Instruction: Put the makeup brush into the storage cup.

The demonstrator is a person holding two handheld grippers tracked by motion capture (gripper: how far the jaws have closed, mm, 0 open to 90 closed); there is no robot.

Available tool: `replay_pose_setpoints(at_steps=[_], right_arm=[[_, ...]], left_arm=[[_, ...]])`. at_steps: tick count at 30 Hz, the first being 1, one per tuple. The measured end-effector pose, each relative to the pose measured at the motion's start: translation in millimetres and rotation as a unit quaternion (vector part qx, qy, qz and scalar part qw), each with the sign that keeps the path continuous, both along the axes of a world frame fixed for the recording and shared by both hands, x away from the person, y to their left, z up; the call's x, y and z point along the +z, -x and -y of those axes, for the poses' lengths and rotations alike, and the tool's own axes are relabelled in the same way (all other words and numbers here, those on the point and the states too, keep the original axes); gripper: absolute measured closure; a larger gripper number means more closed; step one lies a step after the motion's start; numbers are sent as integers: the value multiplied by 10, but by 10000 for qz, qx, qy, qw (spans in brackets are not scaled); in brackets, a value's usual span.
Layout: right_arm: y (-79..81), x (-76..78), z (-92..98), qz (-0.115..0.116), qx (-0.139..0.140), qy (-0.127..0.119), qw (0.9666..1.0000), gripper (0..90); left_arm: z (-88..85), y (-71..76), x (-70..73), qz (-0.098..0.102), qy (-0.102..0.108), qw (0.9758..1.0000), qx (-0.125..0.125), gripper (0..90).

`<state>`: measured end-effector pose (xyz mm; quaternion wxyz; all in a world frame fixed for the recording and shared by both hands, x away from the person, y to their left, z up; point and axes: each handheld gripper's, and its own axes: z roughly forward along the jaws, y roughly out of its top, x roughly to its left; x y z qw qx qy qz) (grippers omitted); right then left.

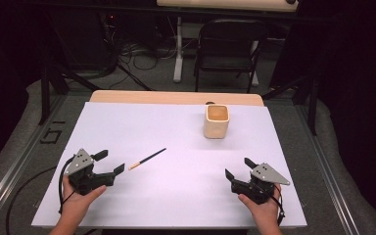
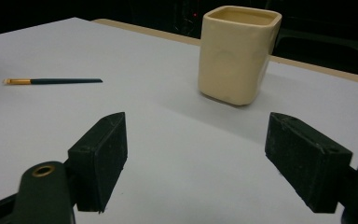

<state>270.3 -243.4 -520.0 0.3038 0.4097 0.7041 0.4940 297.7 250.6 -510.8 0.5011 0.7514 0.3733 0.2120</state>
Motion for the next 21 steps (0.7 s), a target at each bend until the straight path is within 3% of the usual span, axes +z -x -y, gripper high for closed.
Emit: replay_pose_setpoints(at_steps=[5,6,11,12,14,17,21], right_arm=[[-27,-30,0,-101,23,72,9999,212],[-46,-43,3,-230,55,107,9997,212],[-47,-45,5,-219,106,129,9996,218],[-47,-45,5,-219,106,129,9996,218],[-49,-39,7,-164,89,125,9997,218],[-43,-41,15,-255,74,147,9995,220],[-41,-40,18,-241,43,114,9996,222]], left_arm=[[32,-30,27,-12,-134,9999,-1,190],[60,-43,48,-51,-154,9999,-7,190],[149,-64,107,-173,-281,9994,-98,189],[149,-64,107,-173,-281,9994,-98,189],[181,-79,146,-410,-142,9988,-221,189],[201,-100,175,-579,5,9979,-297,187],[220,-139,241,-676,-47,9970,-378,172]])
